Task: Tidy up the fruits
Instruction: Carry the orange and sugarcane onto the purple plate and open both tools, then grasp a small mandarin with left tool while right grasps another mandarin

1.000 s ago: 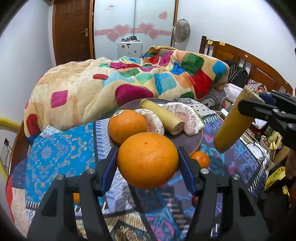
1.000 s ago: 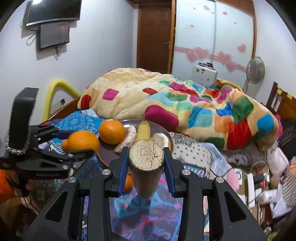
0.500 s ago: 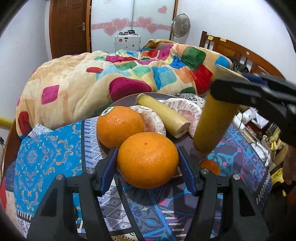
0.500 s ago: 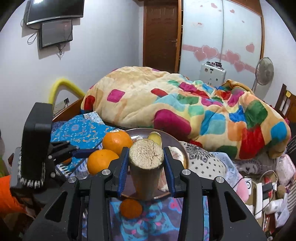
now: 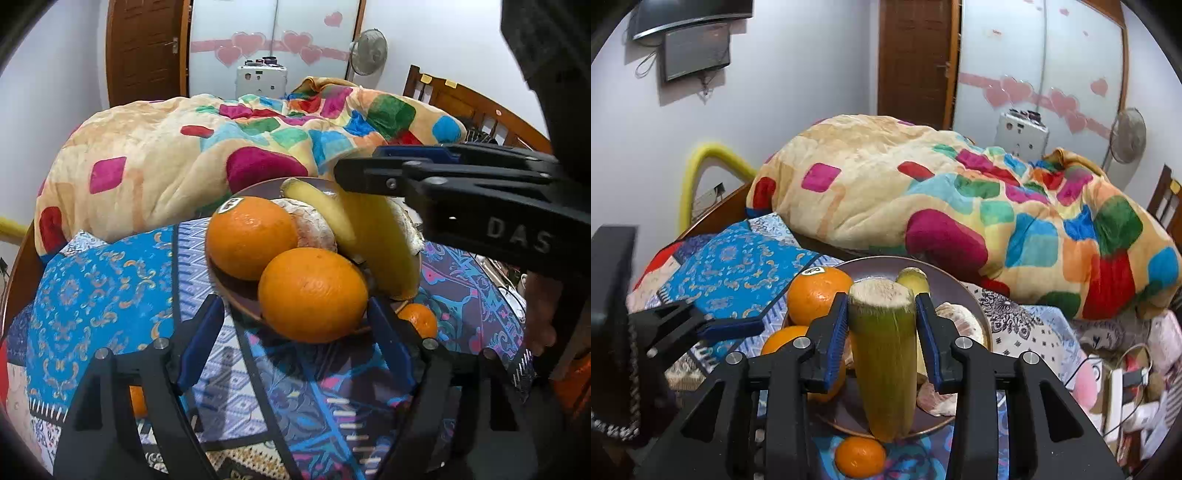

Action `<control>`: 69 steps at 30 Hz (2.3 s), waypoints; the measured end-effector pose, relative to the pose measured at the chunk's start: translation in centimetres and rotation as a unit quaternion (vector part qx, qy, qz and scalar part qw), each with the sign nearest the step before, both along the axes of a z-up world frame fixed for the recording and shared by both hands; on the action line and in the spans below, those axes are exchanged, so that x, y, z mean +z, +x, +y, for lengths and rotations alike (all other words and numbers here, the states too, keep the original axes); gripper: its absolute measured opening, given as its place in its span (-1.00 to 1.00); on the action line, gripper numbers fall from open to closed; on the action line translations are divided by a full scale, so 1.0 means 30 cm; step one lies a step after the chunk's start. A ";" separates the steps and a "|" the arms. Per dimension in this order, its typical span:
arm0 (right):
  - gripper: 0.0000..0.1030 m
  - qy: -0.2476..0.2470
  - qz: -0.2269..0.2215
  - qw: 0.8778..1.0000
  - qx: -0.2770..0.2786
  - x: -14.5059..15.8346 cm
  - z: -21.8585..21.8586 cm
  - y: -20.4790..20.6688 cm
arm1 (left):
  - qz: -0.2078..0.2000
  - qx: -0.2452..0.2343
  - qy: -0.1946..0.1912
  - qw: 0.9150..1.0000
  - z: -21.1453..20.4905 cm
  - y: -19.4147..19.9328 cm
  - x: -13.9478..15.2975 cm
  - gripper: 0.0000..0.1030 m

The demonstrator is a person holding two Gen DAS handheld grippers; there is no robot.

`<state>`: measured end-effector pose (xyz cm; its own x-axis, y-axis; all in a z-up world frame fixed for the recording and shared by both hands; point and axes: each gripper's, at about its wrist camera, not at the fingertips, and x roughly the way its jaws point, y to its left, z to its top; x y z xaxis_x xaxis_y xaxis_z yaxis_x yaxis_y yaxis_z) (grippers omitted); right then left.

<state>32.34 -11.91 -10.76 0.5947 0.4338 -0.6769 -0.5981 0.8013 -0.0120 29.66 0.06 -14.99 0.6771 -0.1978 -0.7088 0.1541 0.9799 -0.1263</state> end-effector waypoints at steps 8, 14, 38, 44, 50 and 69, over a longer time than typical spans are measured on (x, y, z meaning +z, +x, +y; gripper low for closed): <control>0.01 0.012 -0.013 1.000 -0.013 0.026 -0.050 -0.057 | -0.029 0.023 0.001 0.999 0.070 -0.087 0.068 0.55; 0.01 0.012 -0.022 1.000 -0.019 0.040 -0.105 -0.151 | -0.042 0.057 0.016 0.997 0.154 -0.158 0.117 0.56; 0.17 -0.012 0.045 0.999 -0.023 -0.186 -0.166 -0.234 | 0.039 0.083 0.039 0.995 0.351 -0.187 -0.058 0.39; -0.01 -0.011 0.061 0.998 -0.014 -0.209 -0.146 -0.204 | 0.049 0.068 0.041 0.996 0.346 -0.157 -0.093 0.09; -0.32 -0.019 0.067 0.998 -0.003 -0.233 -0.124 -0.197 | 0.049 0.062 0.037 0.996 0.349 -0.145 -0.105 -0.03; -0.35 0.006 0.052 0.999 -0.015 -0.194 -0.203 -0.225 | 0.015 0.033 0.041 0.999 0.283 -0.156 -0.027 -0.36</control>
<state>25.59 -18.00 -16.59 0.5340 0.4249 -0.7310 -0.5717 0.8184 0.0581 24.97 8.55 -15.80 0.6656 -0.0944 -0.7403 0.0869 0.9950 -0.0487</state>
